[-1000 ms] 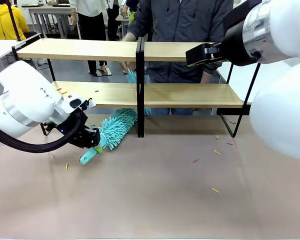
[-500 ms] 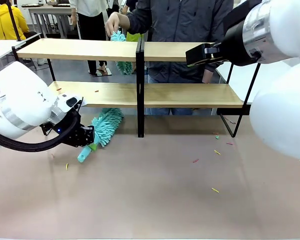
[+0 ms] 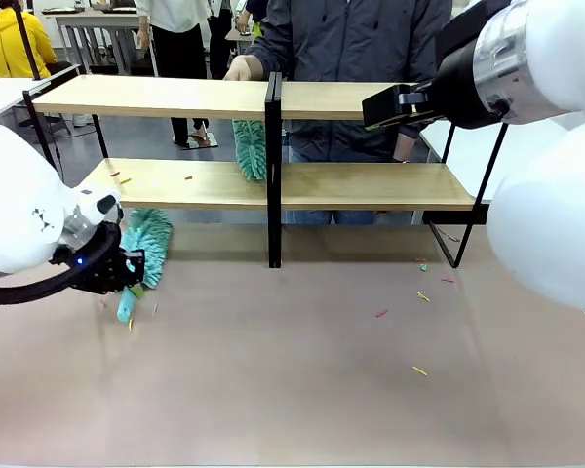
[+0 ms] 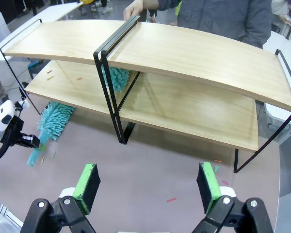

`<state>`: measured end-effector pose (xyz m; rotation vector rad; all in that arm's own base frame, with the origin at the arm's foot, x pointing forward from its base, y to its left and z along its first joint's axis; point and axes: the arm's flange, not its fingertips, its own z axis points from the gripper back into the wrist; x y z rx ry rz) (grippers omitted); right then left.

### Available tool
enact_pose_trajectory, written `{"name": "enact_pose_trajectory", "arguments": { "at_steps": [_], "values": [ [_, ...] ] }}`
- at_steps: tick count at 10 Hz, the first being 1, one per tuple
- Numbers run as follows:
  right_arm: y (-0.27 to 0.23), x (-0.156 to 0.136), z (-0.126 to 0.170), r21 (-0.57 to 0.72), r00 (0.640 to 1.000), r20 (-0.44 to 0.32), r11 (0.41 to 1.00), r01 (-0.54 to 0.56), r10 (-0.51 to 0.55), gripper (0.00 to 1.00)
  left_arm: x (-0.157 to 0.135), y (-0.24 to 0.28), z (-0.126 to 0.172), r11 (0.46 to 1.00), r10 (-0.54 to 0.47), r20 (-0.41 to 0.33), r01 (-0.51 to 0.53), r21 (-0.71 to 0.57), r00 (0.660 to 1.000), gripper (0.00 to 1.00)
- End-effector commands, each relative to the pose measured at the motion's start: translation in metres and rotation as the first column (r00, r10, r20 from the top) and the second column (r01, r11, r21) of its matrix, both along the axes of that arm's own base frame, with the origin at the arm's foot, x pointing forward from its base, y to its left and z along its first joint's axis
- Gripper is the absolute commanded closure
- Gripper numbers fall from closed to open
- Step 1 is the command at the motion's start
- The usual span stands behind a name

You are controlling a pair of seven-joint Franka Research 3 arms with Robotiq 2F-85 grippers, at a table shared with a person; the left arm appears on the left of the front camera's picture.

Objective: Clean the shelves.
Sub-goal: Clean another randomly selected level of the Shelf with the Duster.

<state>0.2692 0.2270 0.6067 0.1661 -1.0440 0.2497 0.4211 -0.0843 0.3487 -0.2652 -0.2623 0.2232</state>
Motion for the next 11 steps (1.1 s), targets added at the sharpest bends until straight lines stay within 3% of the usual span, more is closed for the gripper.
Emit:
{"name": "enact_pose_trajectory", "arguments": {
  "at_steps": [1, 4, 5, 7, 8, 9, 11],
  "values": [
    [0.0, 0.001, 0.001, 0.001, 1.0, 0.001, 1.0, 0.001, -0.001, 0.0, -0.043, 0.009, 0.016, 1.0, 0.021, -0.07, -0.022, -0.015, 0.997, 0.87],
    [0.0, 0.001, 0.001, 0.001, 1.0, 0.001, 1.0, 0.001, -0.001, 0.0, -0.09, 0.039, 0.019, 0.996, -0.094, -0.288, 0.089, -0.032, 0.953, 0.87],
    [0.0, 0.001, 0.001, 0.001, 1.0, 0.001, 1.0, 0.001, -0.001, 0.0, -0.102, 0.046, 0.022, 0.992, -0.126, -0.289, 0.118, -0.045, 0.949, 0.87],
    [0.0, 0.001, 0.001, 0.001, 1.0, 0.001, 1.0, 0.001, -0.001, 0.0, -0.126, 0.072, 0.041, 0.999, -0.04, -0.21, 0.031, -0.042, 0.977, 0.87],
    [0.0, 0.001, 0.001, 0.001, 1.0, 0.001, 1.0, 0.001, -0.001, 0.0, -0.134, 0.085, 0.044, 1.0, 0.0, -0.217, -0.006, -0.028, 0.976, 0.87],
    [0.0, 0.001, 0.001, 0.001, 1.0, 0.001, 1.0, 0.001, -0.001, 0.0, -0.141, 0.097, 0.044, 1.0, 0.005, -0.255, -0.008, -0.013, 0.967, 0.87],
    [0.0, 0.001, 0.001, 0.001, 1.0, 0.001, 1.0, 0.001, -0.001, 0.0, -0.16, 0.117, 0.043, 0.994, -0.11, -0.348, 0.113, -0.011, 0.931, 0.87]
  ]
}}
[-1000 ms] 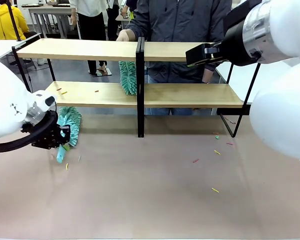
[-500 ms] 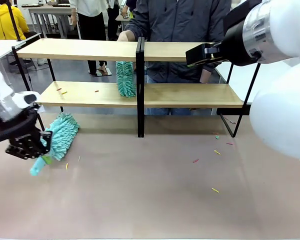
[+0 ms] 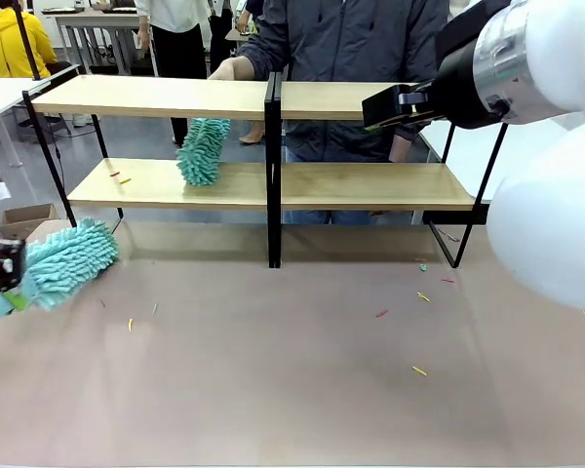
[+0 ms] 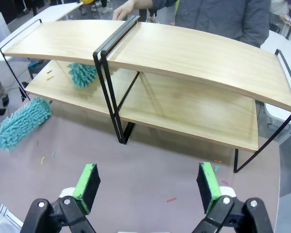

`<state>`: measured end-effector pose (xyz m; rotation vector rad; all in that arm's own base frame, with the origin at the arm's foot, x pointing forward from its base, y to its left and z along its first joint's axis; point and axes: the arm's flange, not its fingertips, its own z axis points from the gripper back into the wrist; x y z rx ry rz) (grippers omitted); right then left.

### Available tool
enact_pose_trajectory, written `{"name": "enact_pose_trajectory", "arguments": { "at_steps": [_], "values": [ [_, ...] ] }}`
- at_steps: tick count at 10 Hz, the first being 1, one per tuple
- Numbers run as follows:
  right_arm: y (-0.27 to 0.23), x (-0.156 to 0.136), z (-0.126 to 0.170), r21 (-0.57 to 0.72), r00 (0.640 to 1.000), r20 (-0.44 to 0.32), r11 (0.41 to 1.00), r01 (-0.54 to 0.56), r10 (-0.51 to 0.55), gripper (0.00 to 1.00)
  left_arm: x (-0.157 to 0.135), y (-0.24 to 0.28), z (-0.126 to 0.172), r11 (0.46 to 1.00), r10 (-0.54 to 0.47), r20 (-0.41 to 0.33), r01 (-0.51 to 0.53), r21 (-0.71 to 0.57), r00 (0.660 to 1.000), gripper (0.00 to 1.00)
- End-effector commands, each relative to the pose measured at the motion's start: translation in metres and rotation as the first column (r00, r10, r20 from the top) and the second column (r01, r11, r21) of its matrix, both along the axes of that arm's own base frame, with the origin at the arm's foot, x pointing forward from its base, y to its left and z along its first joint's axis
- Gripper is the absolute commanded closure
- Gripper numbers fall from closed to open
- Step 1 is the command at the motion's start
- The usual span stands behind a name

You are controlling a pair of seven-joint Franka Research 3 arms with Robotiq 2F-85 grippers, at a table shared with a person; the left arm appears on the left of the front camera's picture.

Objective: Clean the shelves.
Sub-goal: Clean another randomly selected level of the Shelf with the Duster.

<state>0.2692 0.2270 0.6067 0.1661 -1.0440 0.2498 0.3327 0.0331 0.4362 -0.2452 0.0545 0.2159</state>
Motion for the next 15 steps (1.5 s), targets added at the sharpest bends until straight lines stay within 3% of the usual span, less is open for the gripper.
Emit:
{"name": "enact_pose_trajectory", "arguments": {
  "at_steps": [1, 2, 3, 5, 6, 7, 8, 9, 10, 11, 12, 13, 14, 15],
  "values": [
    [0.0, 0.001, 0.001, 0.001, 1.0, 0.001, 1.0, 0.001, -0.001, 0.0, -0.078, 0.007, -0.044, 0.99, -0.143, -0.073, 0.143, -0.004, 0.987, 0.87],
    [0.0, 0.001, 0.001, 0.001, 1.0, 0.001, 1.0, 0.001, -0.001, 0.0, -0.084, 0.013, -0.043, 0.981, -0.193, -0.097, 0.194, 0.005, 0.976, 0.87],
    [0.0, 0.001, 0.001, 0.001, 1.0, 0.001, 1.0, 0.001, -0.001, 0.0, -0.089, 0.021, -0.04, 0.983, -0.182, -0.085, 0.183, 0.009, 0.98, 0.87],
    [0.0, 0.001, 0.001, 0.001, 1.0, 0.001, 1.0, 0.001, -0.001, 0.0, -0.103, 0.037, -0.029, 0.974, -0.223, -0.015, 0.222, -0.052, 0.975, 0.87],
    [0.0, 0.001, 0.001, 0.001, 1.0, 0.001, 1.0, 0.001, -0.001, 0.0, -0.113, 0.046, -0.022, 0.953, -0.283, 0.035, 0.285, -0.099, 0.958, 0.87],
    [0.0, 0.001, 0.001, 0.001, 1.0, 0.001, 1.0, 0.001, -0.001, 0.0, -0.124, 0.056, -0.015, 0.893, -0.409, 0.085, 0.417, -0.168, 0.909, 0.87],
    [0.0, 0.001, 0.001, 0.001, 1.0, 0.001, 1.0, 0.001, -0.001, 0.0, -0.132, 0.062, -0.011, 0.79, -0.559, 0.123, 0.571, -0.223, 0.82, 0.87],
    [0.0, 0.001, 0.001, 0.001, 1.0, 0.001, 1.0, 0.001, -0.001, 0.0, -0.136, 0.066, -0.01, 0.665, -0.693, 0.131, 0.699, -0.263, 0.709, 0.87],
    [0.0, 0.001, 0.001, 0.001, 1.0, 0.001, 1.0, 0.001, -0.001, 0.0, -0.136, 0.069, -0.011, 0.6, -0.753, 0.119, 0.749, -0.281, 0.647, 0.87],
    [0.0, 0.001, 0.001, 0.001, 1.0, 0.001, 1.0, 0.001, -0.001, 0.0, -0.135, 0.074, -0.013, 0.491, -0.837, 0.104, 0.822, -0.289, 0.537, 0.87],
    [0.0, 0.001, 0.001, 0.001, 1.0, 0.001, 1.0, 0.001, -0.001, 0.0, -0.134, 0.08, -0.013, 0.343, -0.912, 0.133, 0.9, -0.27, 0.388, 0.87],
    [0.0, 0.001, 0.001, 0.001, 1.0, 0.001, 1.0, 0.001, -0.001, 0.0, -0.132, 0.084, -0.014, 0.239, -0.939, 0.182, 0.935, -0.261, 0.291, 0.87],
    [0.0, 0.001, 0.001, 0.001, 1.0, 0.001, 1.0, 0.001, -0.001, 0.0, -0.129, 0.085, -0.013, 0.085, -0.966, 0.227, 0.979, -0.185, 0.127, 0.87],
    [0.0, 0.001, 0.001, 0.001, 1.0, 0.001, 1.0, 0.001, -0.001, 0.0, -0.124, 0.085, -0.008, 0.025, -0.941, 0.329, 0.987, -0.161, 0.078, 0.87]
  ]
}}
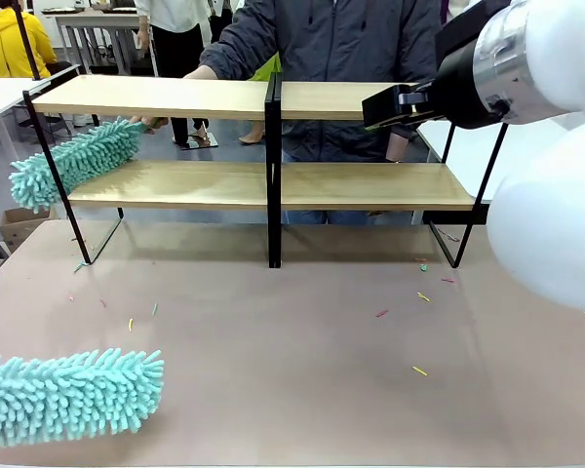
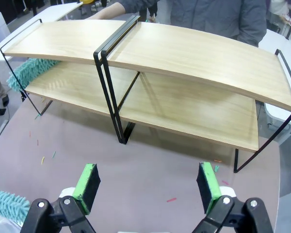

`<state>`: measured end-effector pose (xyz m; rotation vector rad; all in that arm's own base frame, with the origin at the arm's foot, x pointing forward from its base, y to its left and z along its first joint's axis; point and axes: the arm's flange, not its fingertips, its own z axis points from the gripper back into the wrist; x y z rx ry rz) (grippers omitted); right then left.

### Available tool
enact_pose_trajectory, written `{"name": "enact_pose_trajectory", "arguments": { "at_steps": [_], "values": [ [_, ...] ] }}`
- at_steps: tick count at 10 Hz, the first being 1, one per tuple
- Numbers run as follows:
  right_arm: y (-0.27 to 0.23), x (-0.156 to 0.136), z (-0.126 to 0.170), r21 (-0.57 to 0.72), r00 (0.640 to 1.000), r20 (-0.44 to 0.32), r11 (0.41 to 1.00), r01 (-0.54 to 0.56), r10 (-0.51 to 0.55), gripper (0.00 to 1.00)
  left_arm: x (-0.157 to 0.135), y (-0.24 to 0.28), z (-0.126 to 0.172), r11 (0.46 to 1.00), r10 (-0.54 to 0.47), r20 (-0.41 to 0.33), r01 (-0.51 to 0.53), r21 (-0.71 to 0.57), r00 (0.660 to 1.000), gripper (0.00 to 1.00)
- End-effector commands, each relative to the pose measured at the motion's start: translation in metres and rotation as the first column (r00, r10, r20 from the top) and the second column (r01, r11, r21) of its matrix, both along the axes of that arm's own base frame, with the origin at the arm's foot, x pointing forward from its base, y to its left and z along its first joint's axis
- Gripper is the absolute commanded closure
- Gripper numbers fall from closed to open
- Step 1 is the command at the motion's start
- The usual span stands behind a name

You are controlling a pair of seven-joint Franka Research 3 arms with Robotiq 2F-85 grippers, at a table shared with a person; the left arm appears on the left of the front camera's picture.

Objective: Clean the shelves.
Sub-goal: Clean another randomly selected level of the Shelf with the Duster.

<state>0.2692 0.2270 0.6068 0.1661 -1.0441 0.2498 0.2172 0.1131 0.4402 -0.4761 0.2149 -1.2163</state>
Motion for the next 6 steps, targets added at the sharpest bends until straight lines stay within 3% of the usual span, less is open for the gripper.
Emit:
{"name": "enact_pose_trajectory", "arguments": {
  "at_steps": [1, 3, 4, 5, 6],
  "values": [
    [0.0, 0.001, 0.001, 0.001, 1.0, 0.001, 1.0, 0.001, -0.001, 0.0, -0.004, 0.0, -0.001, 0.994, 0.099, -0.059, -0.096, 0.045, 0.993, 0.87],
    [0.0, 0.001, 0.001, 0.001, 1.0, 0.001, 1.0, 0.001, -0.001, 0.0, -0.004, 0.0, -0.001, 0.994, 0.099, -0.059, -0.096, 0.045, 0.993, 0.87],
    [0.0, 0.001, 0.001, 0.001, 1.0, 0.001, 1.0, 0.001, -0.001, 0.0, -0.001, 0.002, -0.001, 0.999, 0.029, -0.014, -0.029, 0.017, 0.999, 0.87],
    [0.0, 0.001, 0.001, 0.001, 1.0, 0.001, 1.0, 0.001, -0.001, 0.0, 0.002, 0.003, 0.007, 0.988, -0.118, -0.013, 0.116, -0.097, 0.993, 0.87],
    [0.0, 0.001, 0.001, 0.001, 1.0, 0.001, 1.0, 0.001, -0.001, 0.0, 0.003, 0.009, 0.013, 0.954, -0.26, -0.012, 0.255, -0.156, 0.965, 0.87]
  ]
}}
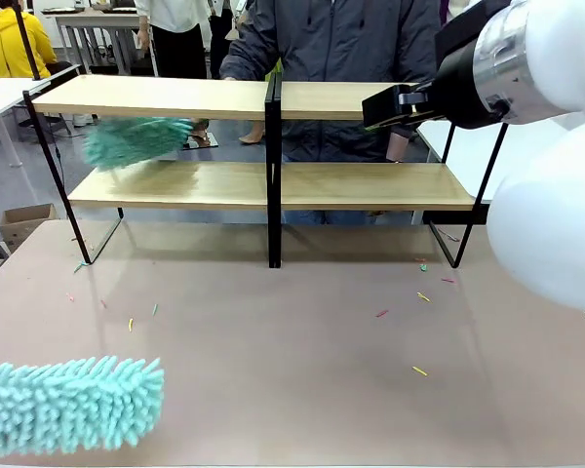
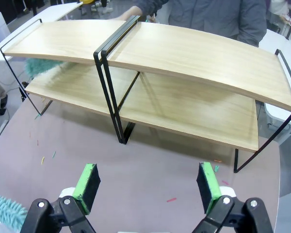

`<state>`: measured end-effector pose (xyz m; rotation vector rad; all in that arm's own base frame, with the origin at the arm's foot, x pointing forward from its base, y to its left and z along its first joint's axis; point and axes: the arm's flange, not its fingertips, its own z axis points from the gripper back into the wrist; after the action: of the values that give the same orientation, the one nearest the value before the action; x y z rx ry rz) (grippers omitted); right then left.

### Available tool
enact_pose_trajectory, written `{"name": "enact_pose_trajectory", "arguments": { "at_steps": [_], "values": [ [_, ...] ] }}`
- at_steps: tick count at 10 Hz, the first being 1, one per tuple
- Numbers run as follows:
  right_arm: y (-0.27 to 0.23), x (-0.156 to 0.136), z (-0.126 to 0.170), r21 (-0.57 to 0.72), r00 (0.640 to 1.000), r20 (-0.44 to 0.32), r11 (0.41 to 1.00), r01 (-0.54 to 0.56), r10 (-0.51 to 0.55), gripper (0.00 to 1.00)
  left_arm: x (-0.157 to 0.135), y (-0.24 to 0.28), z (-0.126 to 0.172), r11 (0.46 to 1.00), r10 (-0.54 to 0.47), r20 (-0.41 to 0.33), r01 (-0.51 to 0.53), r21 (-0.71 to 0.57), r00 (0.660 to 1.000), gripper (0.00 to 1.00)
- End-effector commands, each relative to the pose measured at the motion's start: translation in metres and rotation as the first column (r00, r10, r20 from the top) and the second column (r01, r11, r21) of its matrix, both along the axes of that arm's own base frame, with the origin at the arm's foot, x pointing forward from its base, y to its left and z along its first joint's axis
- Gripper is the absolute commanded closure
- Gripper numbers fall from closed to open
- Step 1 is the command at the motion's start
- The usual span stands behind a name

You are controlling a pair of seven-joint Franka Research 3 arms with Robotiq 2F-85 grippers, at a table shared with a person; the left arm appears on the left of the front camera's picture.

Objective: Clean the shelves.
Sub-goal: Clean another randomly selected level of the Shelf with the Duster.

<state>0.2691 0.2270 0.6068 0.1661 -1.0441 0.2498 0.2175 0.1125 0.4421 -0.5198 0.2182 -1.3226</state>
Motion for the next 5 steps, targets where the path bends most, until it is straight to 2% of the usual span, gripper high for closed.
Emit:
{"name": "enact_pose_trajectory", "arguments": {
  "at_steps": [1, 2, 3, 4, 5],
  "values": [
    [0.0, 0.001, 0.001, 0.001, 1.0, 0.001, 1.0, 0.001, -0.001, 0.0, 0.006, 0.02, 0.017, 0.97, -0.176, 0.0, 0.174, -0.173, 0.984, 0.87],
    [0.0, 0.001, 0.001, 0.001, 1.0, 0.001, 1.0, 0.001, -0.001, 0.0, 0.01, 0.034, 0.028, 0.943, -0.054, -0.004, 0.049, -0.329, 0.999, 0.87],
    [0.0, 0.001, 0.001, 0.001, 1.0, 0.001, 1.0, 0.001, -0.001, 0.0, 0.008, 0.058, 0.043, 0.858, 0.242, 0.026, -0.202, -0.472, 0.97, 0.87],
    [0.0, 0.001, 0.001, 0.001, 1.0, 0.001, 1.0, 0.001, -0.001, 0.0, 0.002, 0.085, 0.057, 0.762, 0.396, 0.043, -0.302, -0.573, 0.917, 0.87],
    [0.0, 0.001, 0.001, 0.001, 1.0, 0.001, 1.0, 0.001, -0.001, 0.0, -0.004, 0.112, 0.072, 0.665, 0.516, 0.057, -0.358, -0.655, 0.855, 0.87]
  ]
}}
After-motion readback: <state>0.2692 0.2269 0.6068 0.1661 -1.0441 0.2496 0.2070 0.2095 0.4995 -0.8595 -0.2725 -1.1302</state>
